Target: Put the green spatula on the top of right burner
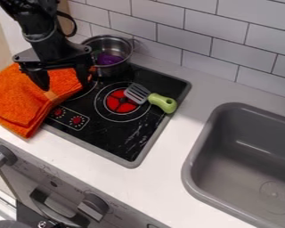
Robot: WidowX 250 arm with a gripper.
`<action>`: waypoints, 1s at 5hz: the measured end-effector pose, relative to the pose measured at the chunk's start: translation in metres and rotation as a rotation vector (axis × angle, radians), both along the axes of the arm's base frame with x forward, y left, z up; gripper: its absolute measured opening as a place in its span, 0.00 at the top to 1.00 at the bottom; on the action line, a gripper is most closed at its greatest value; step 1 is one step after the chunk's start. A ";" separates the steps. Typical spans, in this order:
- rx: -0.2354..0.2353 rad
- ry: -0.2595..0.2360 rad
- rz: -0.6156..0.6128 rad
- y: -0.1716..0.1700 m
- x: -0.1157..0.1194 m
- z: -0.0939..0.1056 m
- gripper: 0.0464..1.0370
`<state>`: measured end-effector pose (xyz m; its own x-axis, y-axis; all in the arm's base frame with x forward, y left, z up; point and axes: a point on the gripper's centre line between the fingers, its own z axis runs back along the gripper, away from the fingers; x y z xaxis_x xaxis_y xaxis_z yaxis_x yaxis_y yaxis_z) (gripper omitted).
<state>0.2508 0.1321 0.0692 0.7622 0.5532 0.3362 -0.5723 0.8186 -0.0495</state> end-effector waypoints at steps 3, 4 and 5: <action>-0.057 0.072 0.142 -0.033 0.001 -0.017 0.04; -0.096 0.098 0.310 -0.049 0.005 -0.017 0.04; -0.195 0.087 0.395 -0.068 0.015 -0.012 0.04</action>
<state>0.2659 0.0640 0.0570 0.5005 0.8543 0.1403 -0.8480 0.5164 -0.1193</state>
